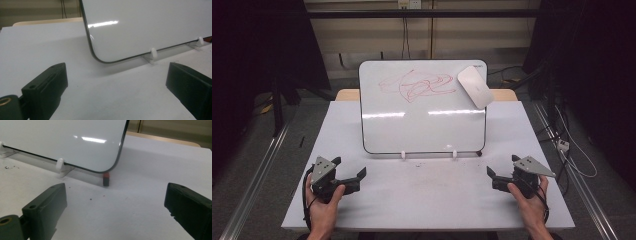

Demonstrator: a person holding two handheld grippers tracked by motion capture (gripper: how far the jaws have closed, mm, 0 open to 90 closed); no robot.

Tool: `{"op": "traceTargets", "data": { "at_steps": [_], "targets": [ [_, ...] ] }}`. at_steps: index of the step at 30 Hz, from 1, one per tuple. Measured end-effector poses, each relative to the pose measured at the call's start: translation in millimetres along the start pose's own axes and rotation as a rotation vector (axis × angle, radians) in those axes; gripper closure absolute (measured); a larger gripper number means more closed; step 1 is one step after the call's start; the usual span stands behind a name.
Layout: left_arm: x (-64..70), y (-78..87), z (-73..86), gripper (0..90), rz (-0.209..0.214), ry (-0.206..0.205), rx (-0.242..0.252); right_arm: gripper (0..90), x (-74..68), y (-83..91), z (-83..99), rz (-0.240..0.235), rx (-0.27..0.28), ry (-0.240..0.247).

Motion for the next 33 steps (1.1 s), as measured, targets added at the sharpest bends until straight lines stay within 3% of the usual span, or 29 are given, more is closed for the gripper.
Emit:
{"op": "traceTargets", "data": {
  "at_steps": [15,21,28,33],
  "targets": [
    [1.4,-1.6,4.0,3.9,0.011,0.004,-0.027,3.7,-7.3,-3.2,-2.5,-0.010,0.000,0.023],
    [-1.3,-1.7,3.5,4.4,0.011,0.018,-0.025,6.0,-11.5,-8.8,-0.3,-0.028,-0.032,0.031],
    [-2.0,-2.1,3.0,4.4,0.010,0.025,-0.019,4.3,-11.8,-11.1,-9.9,-0.016,-0.030,0.034],
    [-1.8,-2.6,4.6,4.4,0.012,0.012,-0.027,3.6,-12.2,-15.4,-20.4,-0.012,-0.012,0.064]
  ]
}}
Point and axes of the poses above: each handheld gripper's, and its own axes: y roughly backward along the jaws, z roughly out of its underside, x roughly to its right, the point moved 10 cm from there along -y, roughly forward along the jaws, and after that the axes turned 6 degrees about z, right-handed, at the moved point
